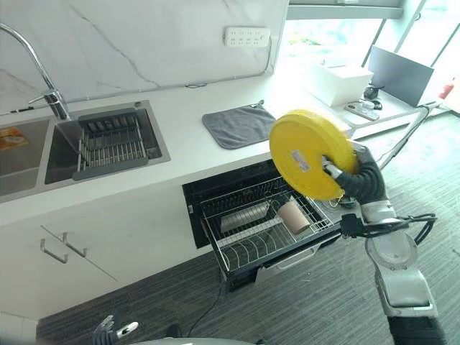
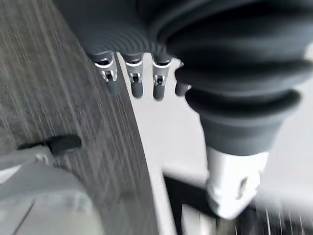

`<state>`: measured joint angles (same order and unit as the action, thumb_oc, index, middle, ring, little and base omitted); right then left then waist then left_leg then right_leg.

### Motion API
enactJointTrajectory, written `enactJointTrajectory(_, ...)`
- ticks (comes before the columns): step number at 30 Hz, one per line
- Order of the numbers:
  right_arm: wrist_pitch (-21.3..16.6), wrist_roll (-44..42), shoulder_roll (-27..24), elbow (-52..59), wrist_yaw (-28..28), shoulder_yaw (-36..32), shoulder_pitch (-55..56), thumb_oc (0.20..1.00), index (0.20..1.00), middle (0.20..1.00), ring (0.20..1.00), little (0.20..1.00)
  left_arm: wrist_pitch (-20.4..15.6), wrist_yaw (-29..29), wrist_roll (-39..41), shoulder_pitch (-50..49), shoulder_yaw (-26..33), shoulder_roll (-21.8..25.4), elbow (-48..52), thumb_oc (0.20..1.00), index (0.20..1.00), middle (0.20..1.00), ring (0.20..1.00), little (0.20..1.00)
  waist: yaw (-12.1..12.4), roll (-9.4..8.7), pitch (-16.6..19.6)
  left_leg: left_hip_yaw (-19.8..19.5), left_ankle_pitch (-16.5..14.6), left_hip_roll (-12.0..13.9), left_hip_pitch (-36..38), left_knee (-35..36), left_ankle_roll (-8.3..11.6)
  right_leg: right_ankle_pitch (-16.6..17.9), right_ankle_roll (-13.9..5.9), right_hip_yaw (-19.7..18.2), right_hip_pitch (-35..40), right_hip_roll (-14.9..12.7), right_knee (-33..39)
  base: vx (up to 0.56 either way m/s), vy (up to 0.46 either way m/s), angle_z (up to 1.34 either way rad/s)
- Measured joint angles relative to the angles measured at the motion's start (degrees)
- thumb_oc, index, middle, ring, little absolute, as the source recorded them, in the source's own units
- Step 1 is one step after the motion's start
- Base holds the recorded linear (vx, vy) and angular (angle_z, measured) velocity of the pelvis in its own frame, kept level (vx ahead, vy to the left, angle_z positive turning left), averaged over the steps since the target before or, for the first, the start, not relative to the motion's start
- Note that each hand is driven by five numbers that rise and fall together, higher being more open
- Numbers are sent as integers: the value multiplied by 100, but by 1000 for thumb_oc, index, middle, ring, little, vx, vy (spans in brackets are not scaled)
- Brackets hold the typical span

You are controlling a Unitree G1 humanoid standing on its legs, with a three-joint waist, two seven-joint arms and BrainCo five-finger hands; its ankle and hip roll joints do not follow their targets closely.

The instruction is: Place the dishes in the dishwasher.

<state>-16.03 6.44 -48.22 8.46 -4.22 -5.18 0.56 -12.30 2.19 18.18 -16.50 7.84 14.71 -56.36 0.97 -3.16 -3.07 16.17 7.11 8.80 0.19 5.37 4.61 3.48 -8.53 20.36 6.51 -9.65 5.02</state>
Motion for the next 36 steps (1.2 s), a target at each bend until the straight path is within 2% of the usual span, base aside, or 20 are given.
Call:
enactJointTrajectory(2, -104, 964, -230, -6, -90, 2, 20, 200, 200, 200, 200, 200, -7, -24, 98, -35, 76, 102, 25, 1000, 1000, 1000, 1000, 1000, 83, -49, 0, -21, 5, 35, -5, 0, 7, -20, 10, 28, 2, 32, 0, 34, -13, 11)
enactJointTrajectory(5, -616, 2237, -567, 117, -304, 257, -29, 200, 200, 200, 200, 200, -20, -38, 110, -70, 55, 174, 203, 1000, 1000, 1000, 1000, 1000, 108, -56, 1, -79, 4, 5, -10, 0, 6, -27, 2, 75, 24, 13, 0, 61, -20, 9)
enactJointTrajectory(6, -730, 2431, -590, 110, -314, 328, -29, 200, 200, 200, 200, 200, -27, -33, 109, -68, 53, 181, 241, 1000, 1000, 1000, 1000, 1000, 110, -62, 0, -93, 4, 2, -13, 0, 6, -27, 4, 86, 27, 12, 0, 63, -21, 6)
enactJointTrajectory(9, -827, 2527, -674, -108, -377, 559, -34, 200, 200, 200, 200, 200, -20, -16, 135, -80, -121, 225, 244, 1000, 1000, 1000, 1000, 1000, 123, -60, -2, -132, 4, -1, -6, 0, 5, -23, 31, 113, 59, 18, 1, 56, -24, 6)
enactJointTrajectory(14, -878, 2741, -674, -252, -497, 702, -32, 200, 200, 200, 200, 200, 139, 16, 566, -27, -59, 201, 239, 1000, 1000, 1000, 1000, 1000, 127, -67, -12, -259, 8, -15, 1, 0, 2, -127, -18, 228, 127, 36, -25, 6, 7, 11)
enactJointTrajectory(16, -952, 2739, -682, -364, -531, 791, -167, 200, 200, 200, 200, 200, 207, 17, 612, 51, -68, 208, 251, 1000, 1000, 1000, 1000, 1000, 140, -38, -70, -289, 36, -15, -21, -99, -39, -375, -21, 191, -97, -8, -551, -171, -51, 5)
enactJointTrajectory(17, -964, 2742, -692, -421, -550, 966, -369, 200, 200, 200, 200, 200, 225, 12, 820, 211, -66, 247, 253, 1000, 1000, 1000, 1000, 1000, 150, -79, -242, -340, -94, 48, -218, -563, -6, -616, 50, 145, -311, -96, -1092, -237, -57, 8)
enactJointTrajectory(18, -996, 2742, -722, -447, -599, 1091, -527, 200, 200, 200, 200, 200, 241, -3, 868, 353, -68, 272, 265, 1000, 1000, 1000, 1000, 1000, 153, -28, -344, -372, -218, 119, -428, -909, 17, -733, 96, 128, -452, -98, -1327, -225, -26, 3)
enactJointTrajectory(19, -1048, 2745, -924, -479, -682, 1258, -896, 200, 200, 200, 200, 200, 280, -35, 1074, 581, -76, 332, 317, 1000, 1000, 1000, 1000, 1000, 154, -55, -583, -480, -464, 277, -793, -1527, 50, -973, 235, 83, -729, -140, -1787, -103, 59, 5)
enactJointTrajectory(22, -1106, 2846, -1291, -588, -744, 1426, -1410, 200, 200, 200, 200, 200, 362, -86, 1254, 875, -60, 354, 390, 1000, 1000, 1000, 1000, 1000, 226, 15, -948, -564, -759, 377, -1093, -2090, 46, -1317, 347, 29, -1110, -285, -2589, -23, 63, 2)
enactJointTrajectory(23, -1093, 2846, -1372, -606, -757, 1442, -1441, 200, 200, 200, 200, 200, 374, -90, 1272, 868, -46, 355, 388, 1000, 1000, 1000, 1000, 1000, 235, 41, -1035, -590, -906, 373, -1137, -2308, 34, -1486, 304, 14, -1135, -359, -2865, 38, 37, 3)
enactJointTrajectory(24, -1087, 2846, -1361, -624, -757, 1482, -1423, 200, 200, 200, 200, 200, 378, -98, 1272, 783, -22, 365, 376, 1000, 1000, 1000, 1000, 1000, 247, 13, -1054, -589, -967, 344, -1110, -2369, 39, -1590, 254, -22, -1117, -414, -2981, 111, 49, 5)
enactJointTrajectory(26, -1125, 2846, -1358, -558, -812, 1473, -1225, 200, 200, 200, 200, 200, 471, -132, 1274, 636, 126, 375, 364, 1000, 1000, 1000, 1000, 1000, 261, -36, -1078, -603, -1140, 328, -1101, -2641, 4, -1688, 292, -35, -1085, -492, -3182, 105, 37, 3)
enactJointTrajectory(31, -1198, 2882, -1265, -698, -851, 1512, -957, 200, 200, 200, 200, 200, 592, -161, 1272, 517, 62, 391, 559, 1000, 1000, 1000, 1000, 1000, 287, -5, -1102, -605, -1447, 314, -1119, -3088, -92, -1795, 234, -63, -962, -604, -3395, 59, 42, 1)
enactJointTrajectory(36, -1150, 3069, -1114, -1064, -1066, 1868, -925, 200, 200, 200, 200, 200, 659, -201, 1271, 494, 59, 481, 685, 1000, 1000, 1000, 1000, 1000, 296, 3, -1110, -621, -1644, 310, -1102, -3377, -115, -1913, 192, -73, -876, -683, -3563, 66, 11, 2)
